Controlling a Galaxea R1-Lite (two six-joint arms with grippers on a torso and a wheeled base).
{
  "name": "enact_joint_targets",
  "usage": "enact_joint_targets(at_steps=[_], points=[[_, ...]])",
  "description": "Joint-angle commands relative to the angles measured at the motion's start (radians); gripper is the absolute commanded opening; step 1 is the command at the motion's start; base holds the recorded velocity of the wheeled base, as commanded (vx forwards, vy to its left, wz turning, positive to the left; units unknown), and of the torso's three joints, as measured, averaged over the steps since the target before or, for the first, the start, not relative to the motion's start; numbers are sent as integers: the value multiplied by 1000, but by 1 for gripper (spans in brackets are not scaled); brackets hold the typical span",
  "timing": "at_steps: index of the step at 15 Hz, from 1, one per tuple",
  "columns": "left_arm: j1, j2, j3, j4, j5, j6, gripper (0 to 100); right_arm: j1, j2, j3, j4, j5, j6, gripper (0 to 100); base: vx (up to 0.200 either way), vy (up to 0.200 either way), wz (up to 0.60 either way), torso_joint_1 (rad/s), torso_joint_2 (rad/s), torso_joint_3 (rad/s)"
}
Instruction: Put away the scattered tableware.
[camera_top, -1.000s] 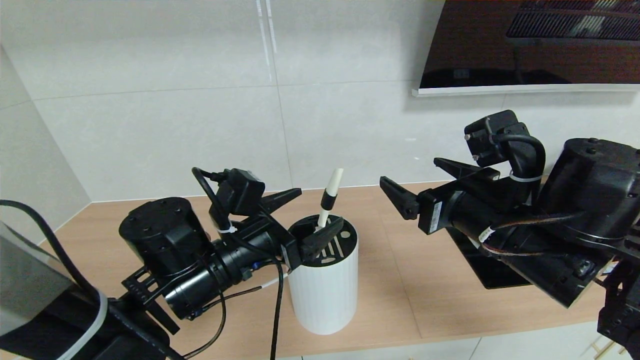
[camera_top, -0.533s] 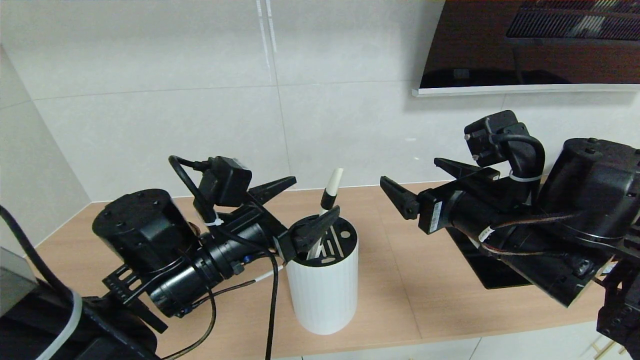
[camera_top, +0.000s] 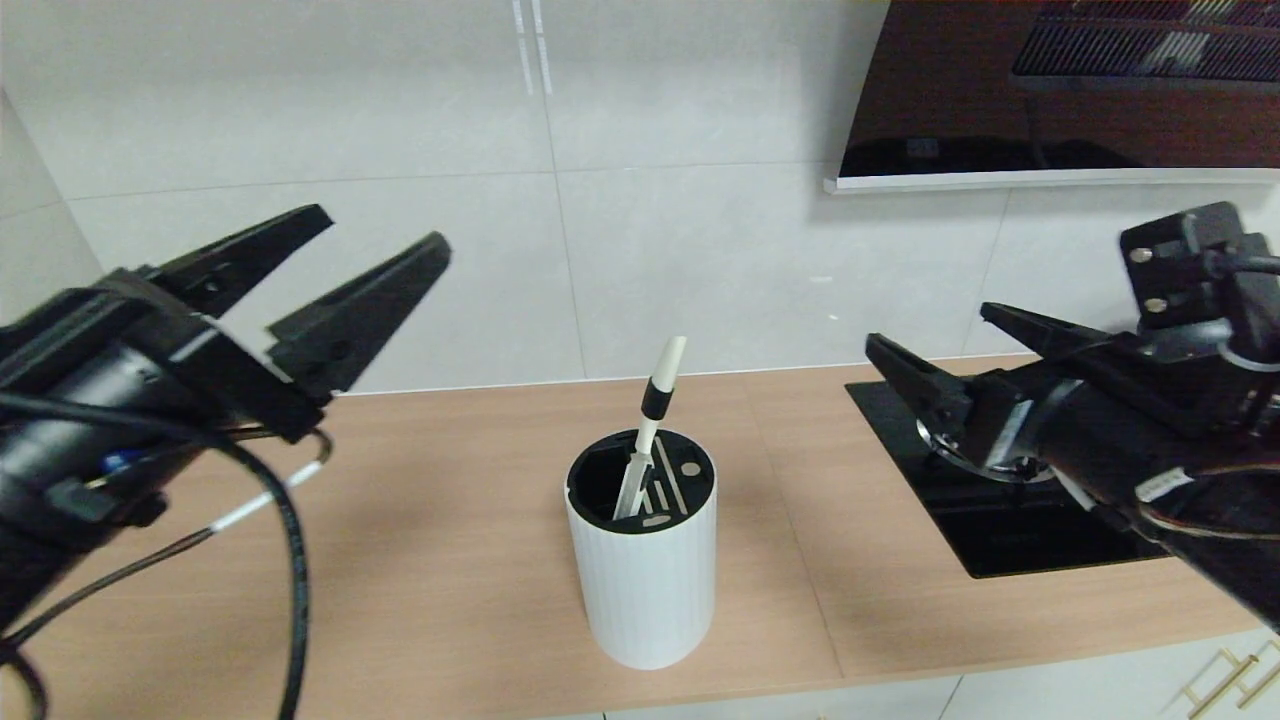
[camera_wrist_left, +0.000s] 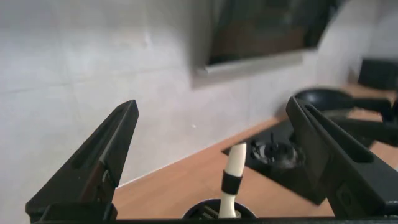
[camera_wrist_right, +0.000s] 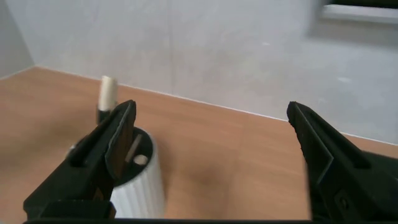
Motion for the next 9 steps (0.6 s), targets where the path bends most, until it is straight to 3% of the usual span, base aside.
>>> enact_joint_targets(at_steps=[1,2,3,5,7,9], points=[[43,-497,66,377,33,-64,100,-85,-329,211,3,-1,-4,100,0,0,0,0,0,0],[80,-581,65,477,31,-76,100,-119,-407,251,21,-1,-5,100,0,0,0,0,0,0],[143,-750,56,700,22,-107,100,-243,-572,317,104,2,-8,100,0,0,0,0,0,0],[216,-899,50,877,11,-151,100,-373,-820,325,317,11,-7,100,0,0,0,0,0,0],[262,-988,57,936,-20,-216,100,-424,-1041,266,578,11,-8,100,0,0,0,0,0,0],[308,-1054,103,968,-26,-231,100,-488,-1204,223,796,31,-8,100,0,0,0,0,0,0]])
